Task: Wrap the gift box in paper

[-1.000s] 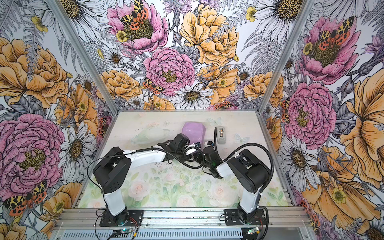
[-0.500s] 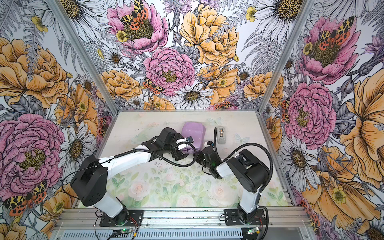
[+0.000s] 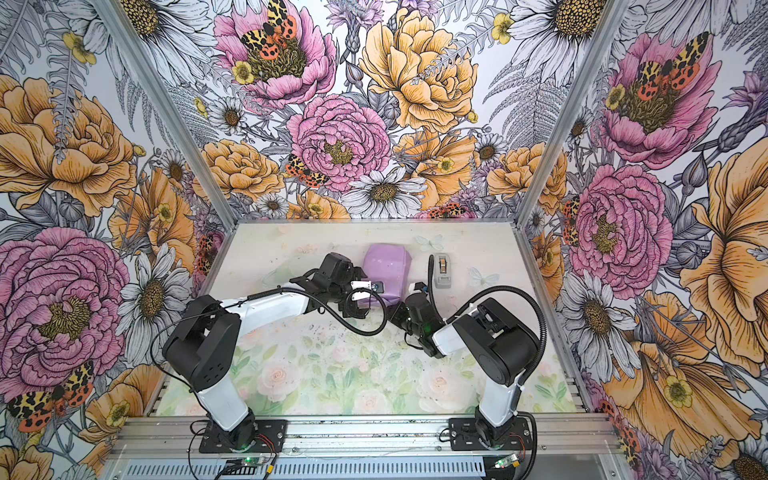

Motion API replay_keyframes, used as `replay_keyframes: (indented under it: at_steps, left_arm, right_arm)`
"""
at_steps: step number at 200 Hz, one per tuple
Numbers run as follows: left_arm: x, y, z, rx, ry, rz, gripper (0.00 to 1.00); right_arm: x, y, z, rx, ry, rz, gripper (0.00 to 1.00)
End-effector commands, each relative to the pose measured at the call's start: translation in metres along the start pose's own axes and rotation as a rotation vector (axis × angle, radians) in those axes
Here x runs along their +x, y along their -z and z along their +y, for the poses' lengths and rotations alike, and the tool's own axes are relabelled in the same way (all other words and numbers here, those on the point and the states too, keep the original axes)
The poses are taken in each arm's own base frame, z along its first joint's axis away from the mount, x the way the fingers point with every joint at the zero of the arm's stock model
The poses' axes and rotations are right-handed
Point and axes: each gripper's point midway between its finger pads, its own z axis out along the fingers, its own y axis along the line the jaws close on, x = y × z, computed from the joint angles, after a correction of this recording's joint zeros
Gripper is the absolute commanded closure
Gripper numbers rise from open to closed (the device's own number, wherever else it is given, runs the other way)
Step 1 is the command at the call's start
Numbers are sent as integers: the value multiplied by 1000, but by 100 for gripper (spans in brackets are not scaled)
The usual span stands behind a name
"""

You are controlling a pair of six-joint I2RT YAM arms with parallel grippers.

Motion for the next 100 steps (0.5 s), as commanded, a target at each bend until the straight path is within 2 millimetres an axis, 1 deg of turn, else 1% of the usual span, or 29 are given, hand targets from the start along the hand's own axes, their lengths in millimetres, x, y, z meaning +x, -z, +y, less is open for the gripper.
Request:
replay_keyframes:
  at_steps: [1, 14, 25, 27, 30, 36, 56, 78, 100]
  left_arm:
    - [-17, -4, 10, -28, -38, -62, 1]
    - [-14, -10, 10, -34, -25, -56, 1]
    - [-14, -10, 15, -49, -13, -47, 1]
    - [-12, -12, 14, -46, -10, -43, 1]
    - [-6, -21, 9, -29, -2, -26, 1]
    - [-4, -24, 9, -34, 10, -18, 1]
    - [0, -30, 14, -57, 33, 0, 1]
    - [4, -36, 14, -50, 62, 14, 2]
    - [8, -42, 13, -46, 90, 31, 6]
  right_arm:
    - [-6, -3, 7, -16, 11, -29, 93]
    - [-6, -3, 6, -13, 11, -29, 94]
    - [-6, -3, 7, -14, 11, -28, 94]
    - [-6, -3, 8, -16, 11, -29, 94]
    - [-6, -3, 7, -13, 11, -27, 94]
    - [-6, -3, 8, -16, 11, -27, 94]
    - [-7, -3, 9, -18, 11, -28, 94]
    - [-7, -3, 9, -19, 12, -30, 94]
    - [-7, -2, 9, -18, 13, -32, 94]
